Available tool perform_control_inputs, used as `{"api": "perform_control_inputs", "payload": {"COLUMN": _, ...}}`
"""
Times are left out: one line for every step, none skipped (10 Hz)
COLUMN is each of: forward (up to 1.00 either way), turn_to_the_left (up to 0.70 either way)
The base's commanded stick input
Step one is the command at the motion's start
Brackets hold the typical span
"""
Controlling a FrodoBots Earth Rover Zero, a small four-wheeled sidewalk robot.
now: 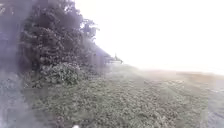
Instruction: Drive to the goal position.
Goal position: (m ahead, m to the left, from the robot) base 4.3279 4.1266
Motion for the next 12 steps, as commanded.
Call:
{"api": "perform_control_inputs", "payload": {"forward": 0.60, "turn_to_the_left": -0.15}}
{"api": "perform_control_inputs", "payload": {"forward": 0.60, "turn_to_the_left": -0.15}}
{"api": "perform_control_inputs", "payload": {"forward": 0.60, "turn_to_the_left": -0.15}}
{"api": "perform_control_inputs", "payload": {"forward": 0.60, "turn_to_the_left": -0.15}}
{"api": "perform_control_inputs", "payload": {"forward": 0.60, "turn_to_the_left": -0.15}}
{"api": "perform_control_inputs", "payload": {"forward": 0.60, "turn_to_the_left": -0.15}}
{"api": "perform_control_inputs", "payload": {"forward": 0.60, "turn_to_the_left": -0.15}}
{"api": "perform_control_inputs", "payload": {"forward": 0.60, "turn_to_the_left": -0.15}}
{"api": "perform_control_inputs", "payload": {"forward": 0.60, "turn_to_the_left": -0.15}}
{"api": "perform_control_inputs", "payload": {"forward": 0.60, "turn_to_the_left": -0.15}}
{"api": "perform_control_inputs", "payload": {"forward": 0.60, "turn_to_the_left": -0.15}}
{"api": "perform_control_inputs", "payload": {"forward": 0.60, "turn_to_the_left": -0.15}}
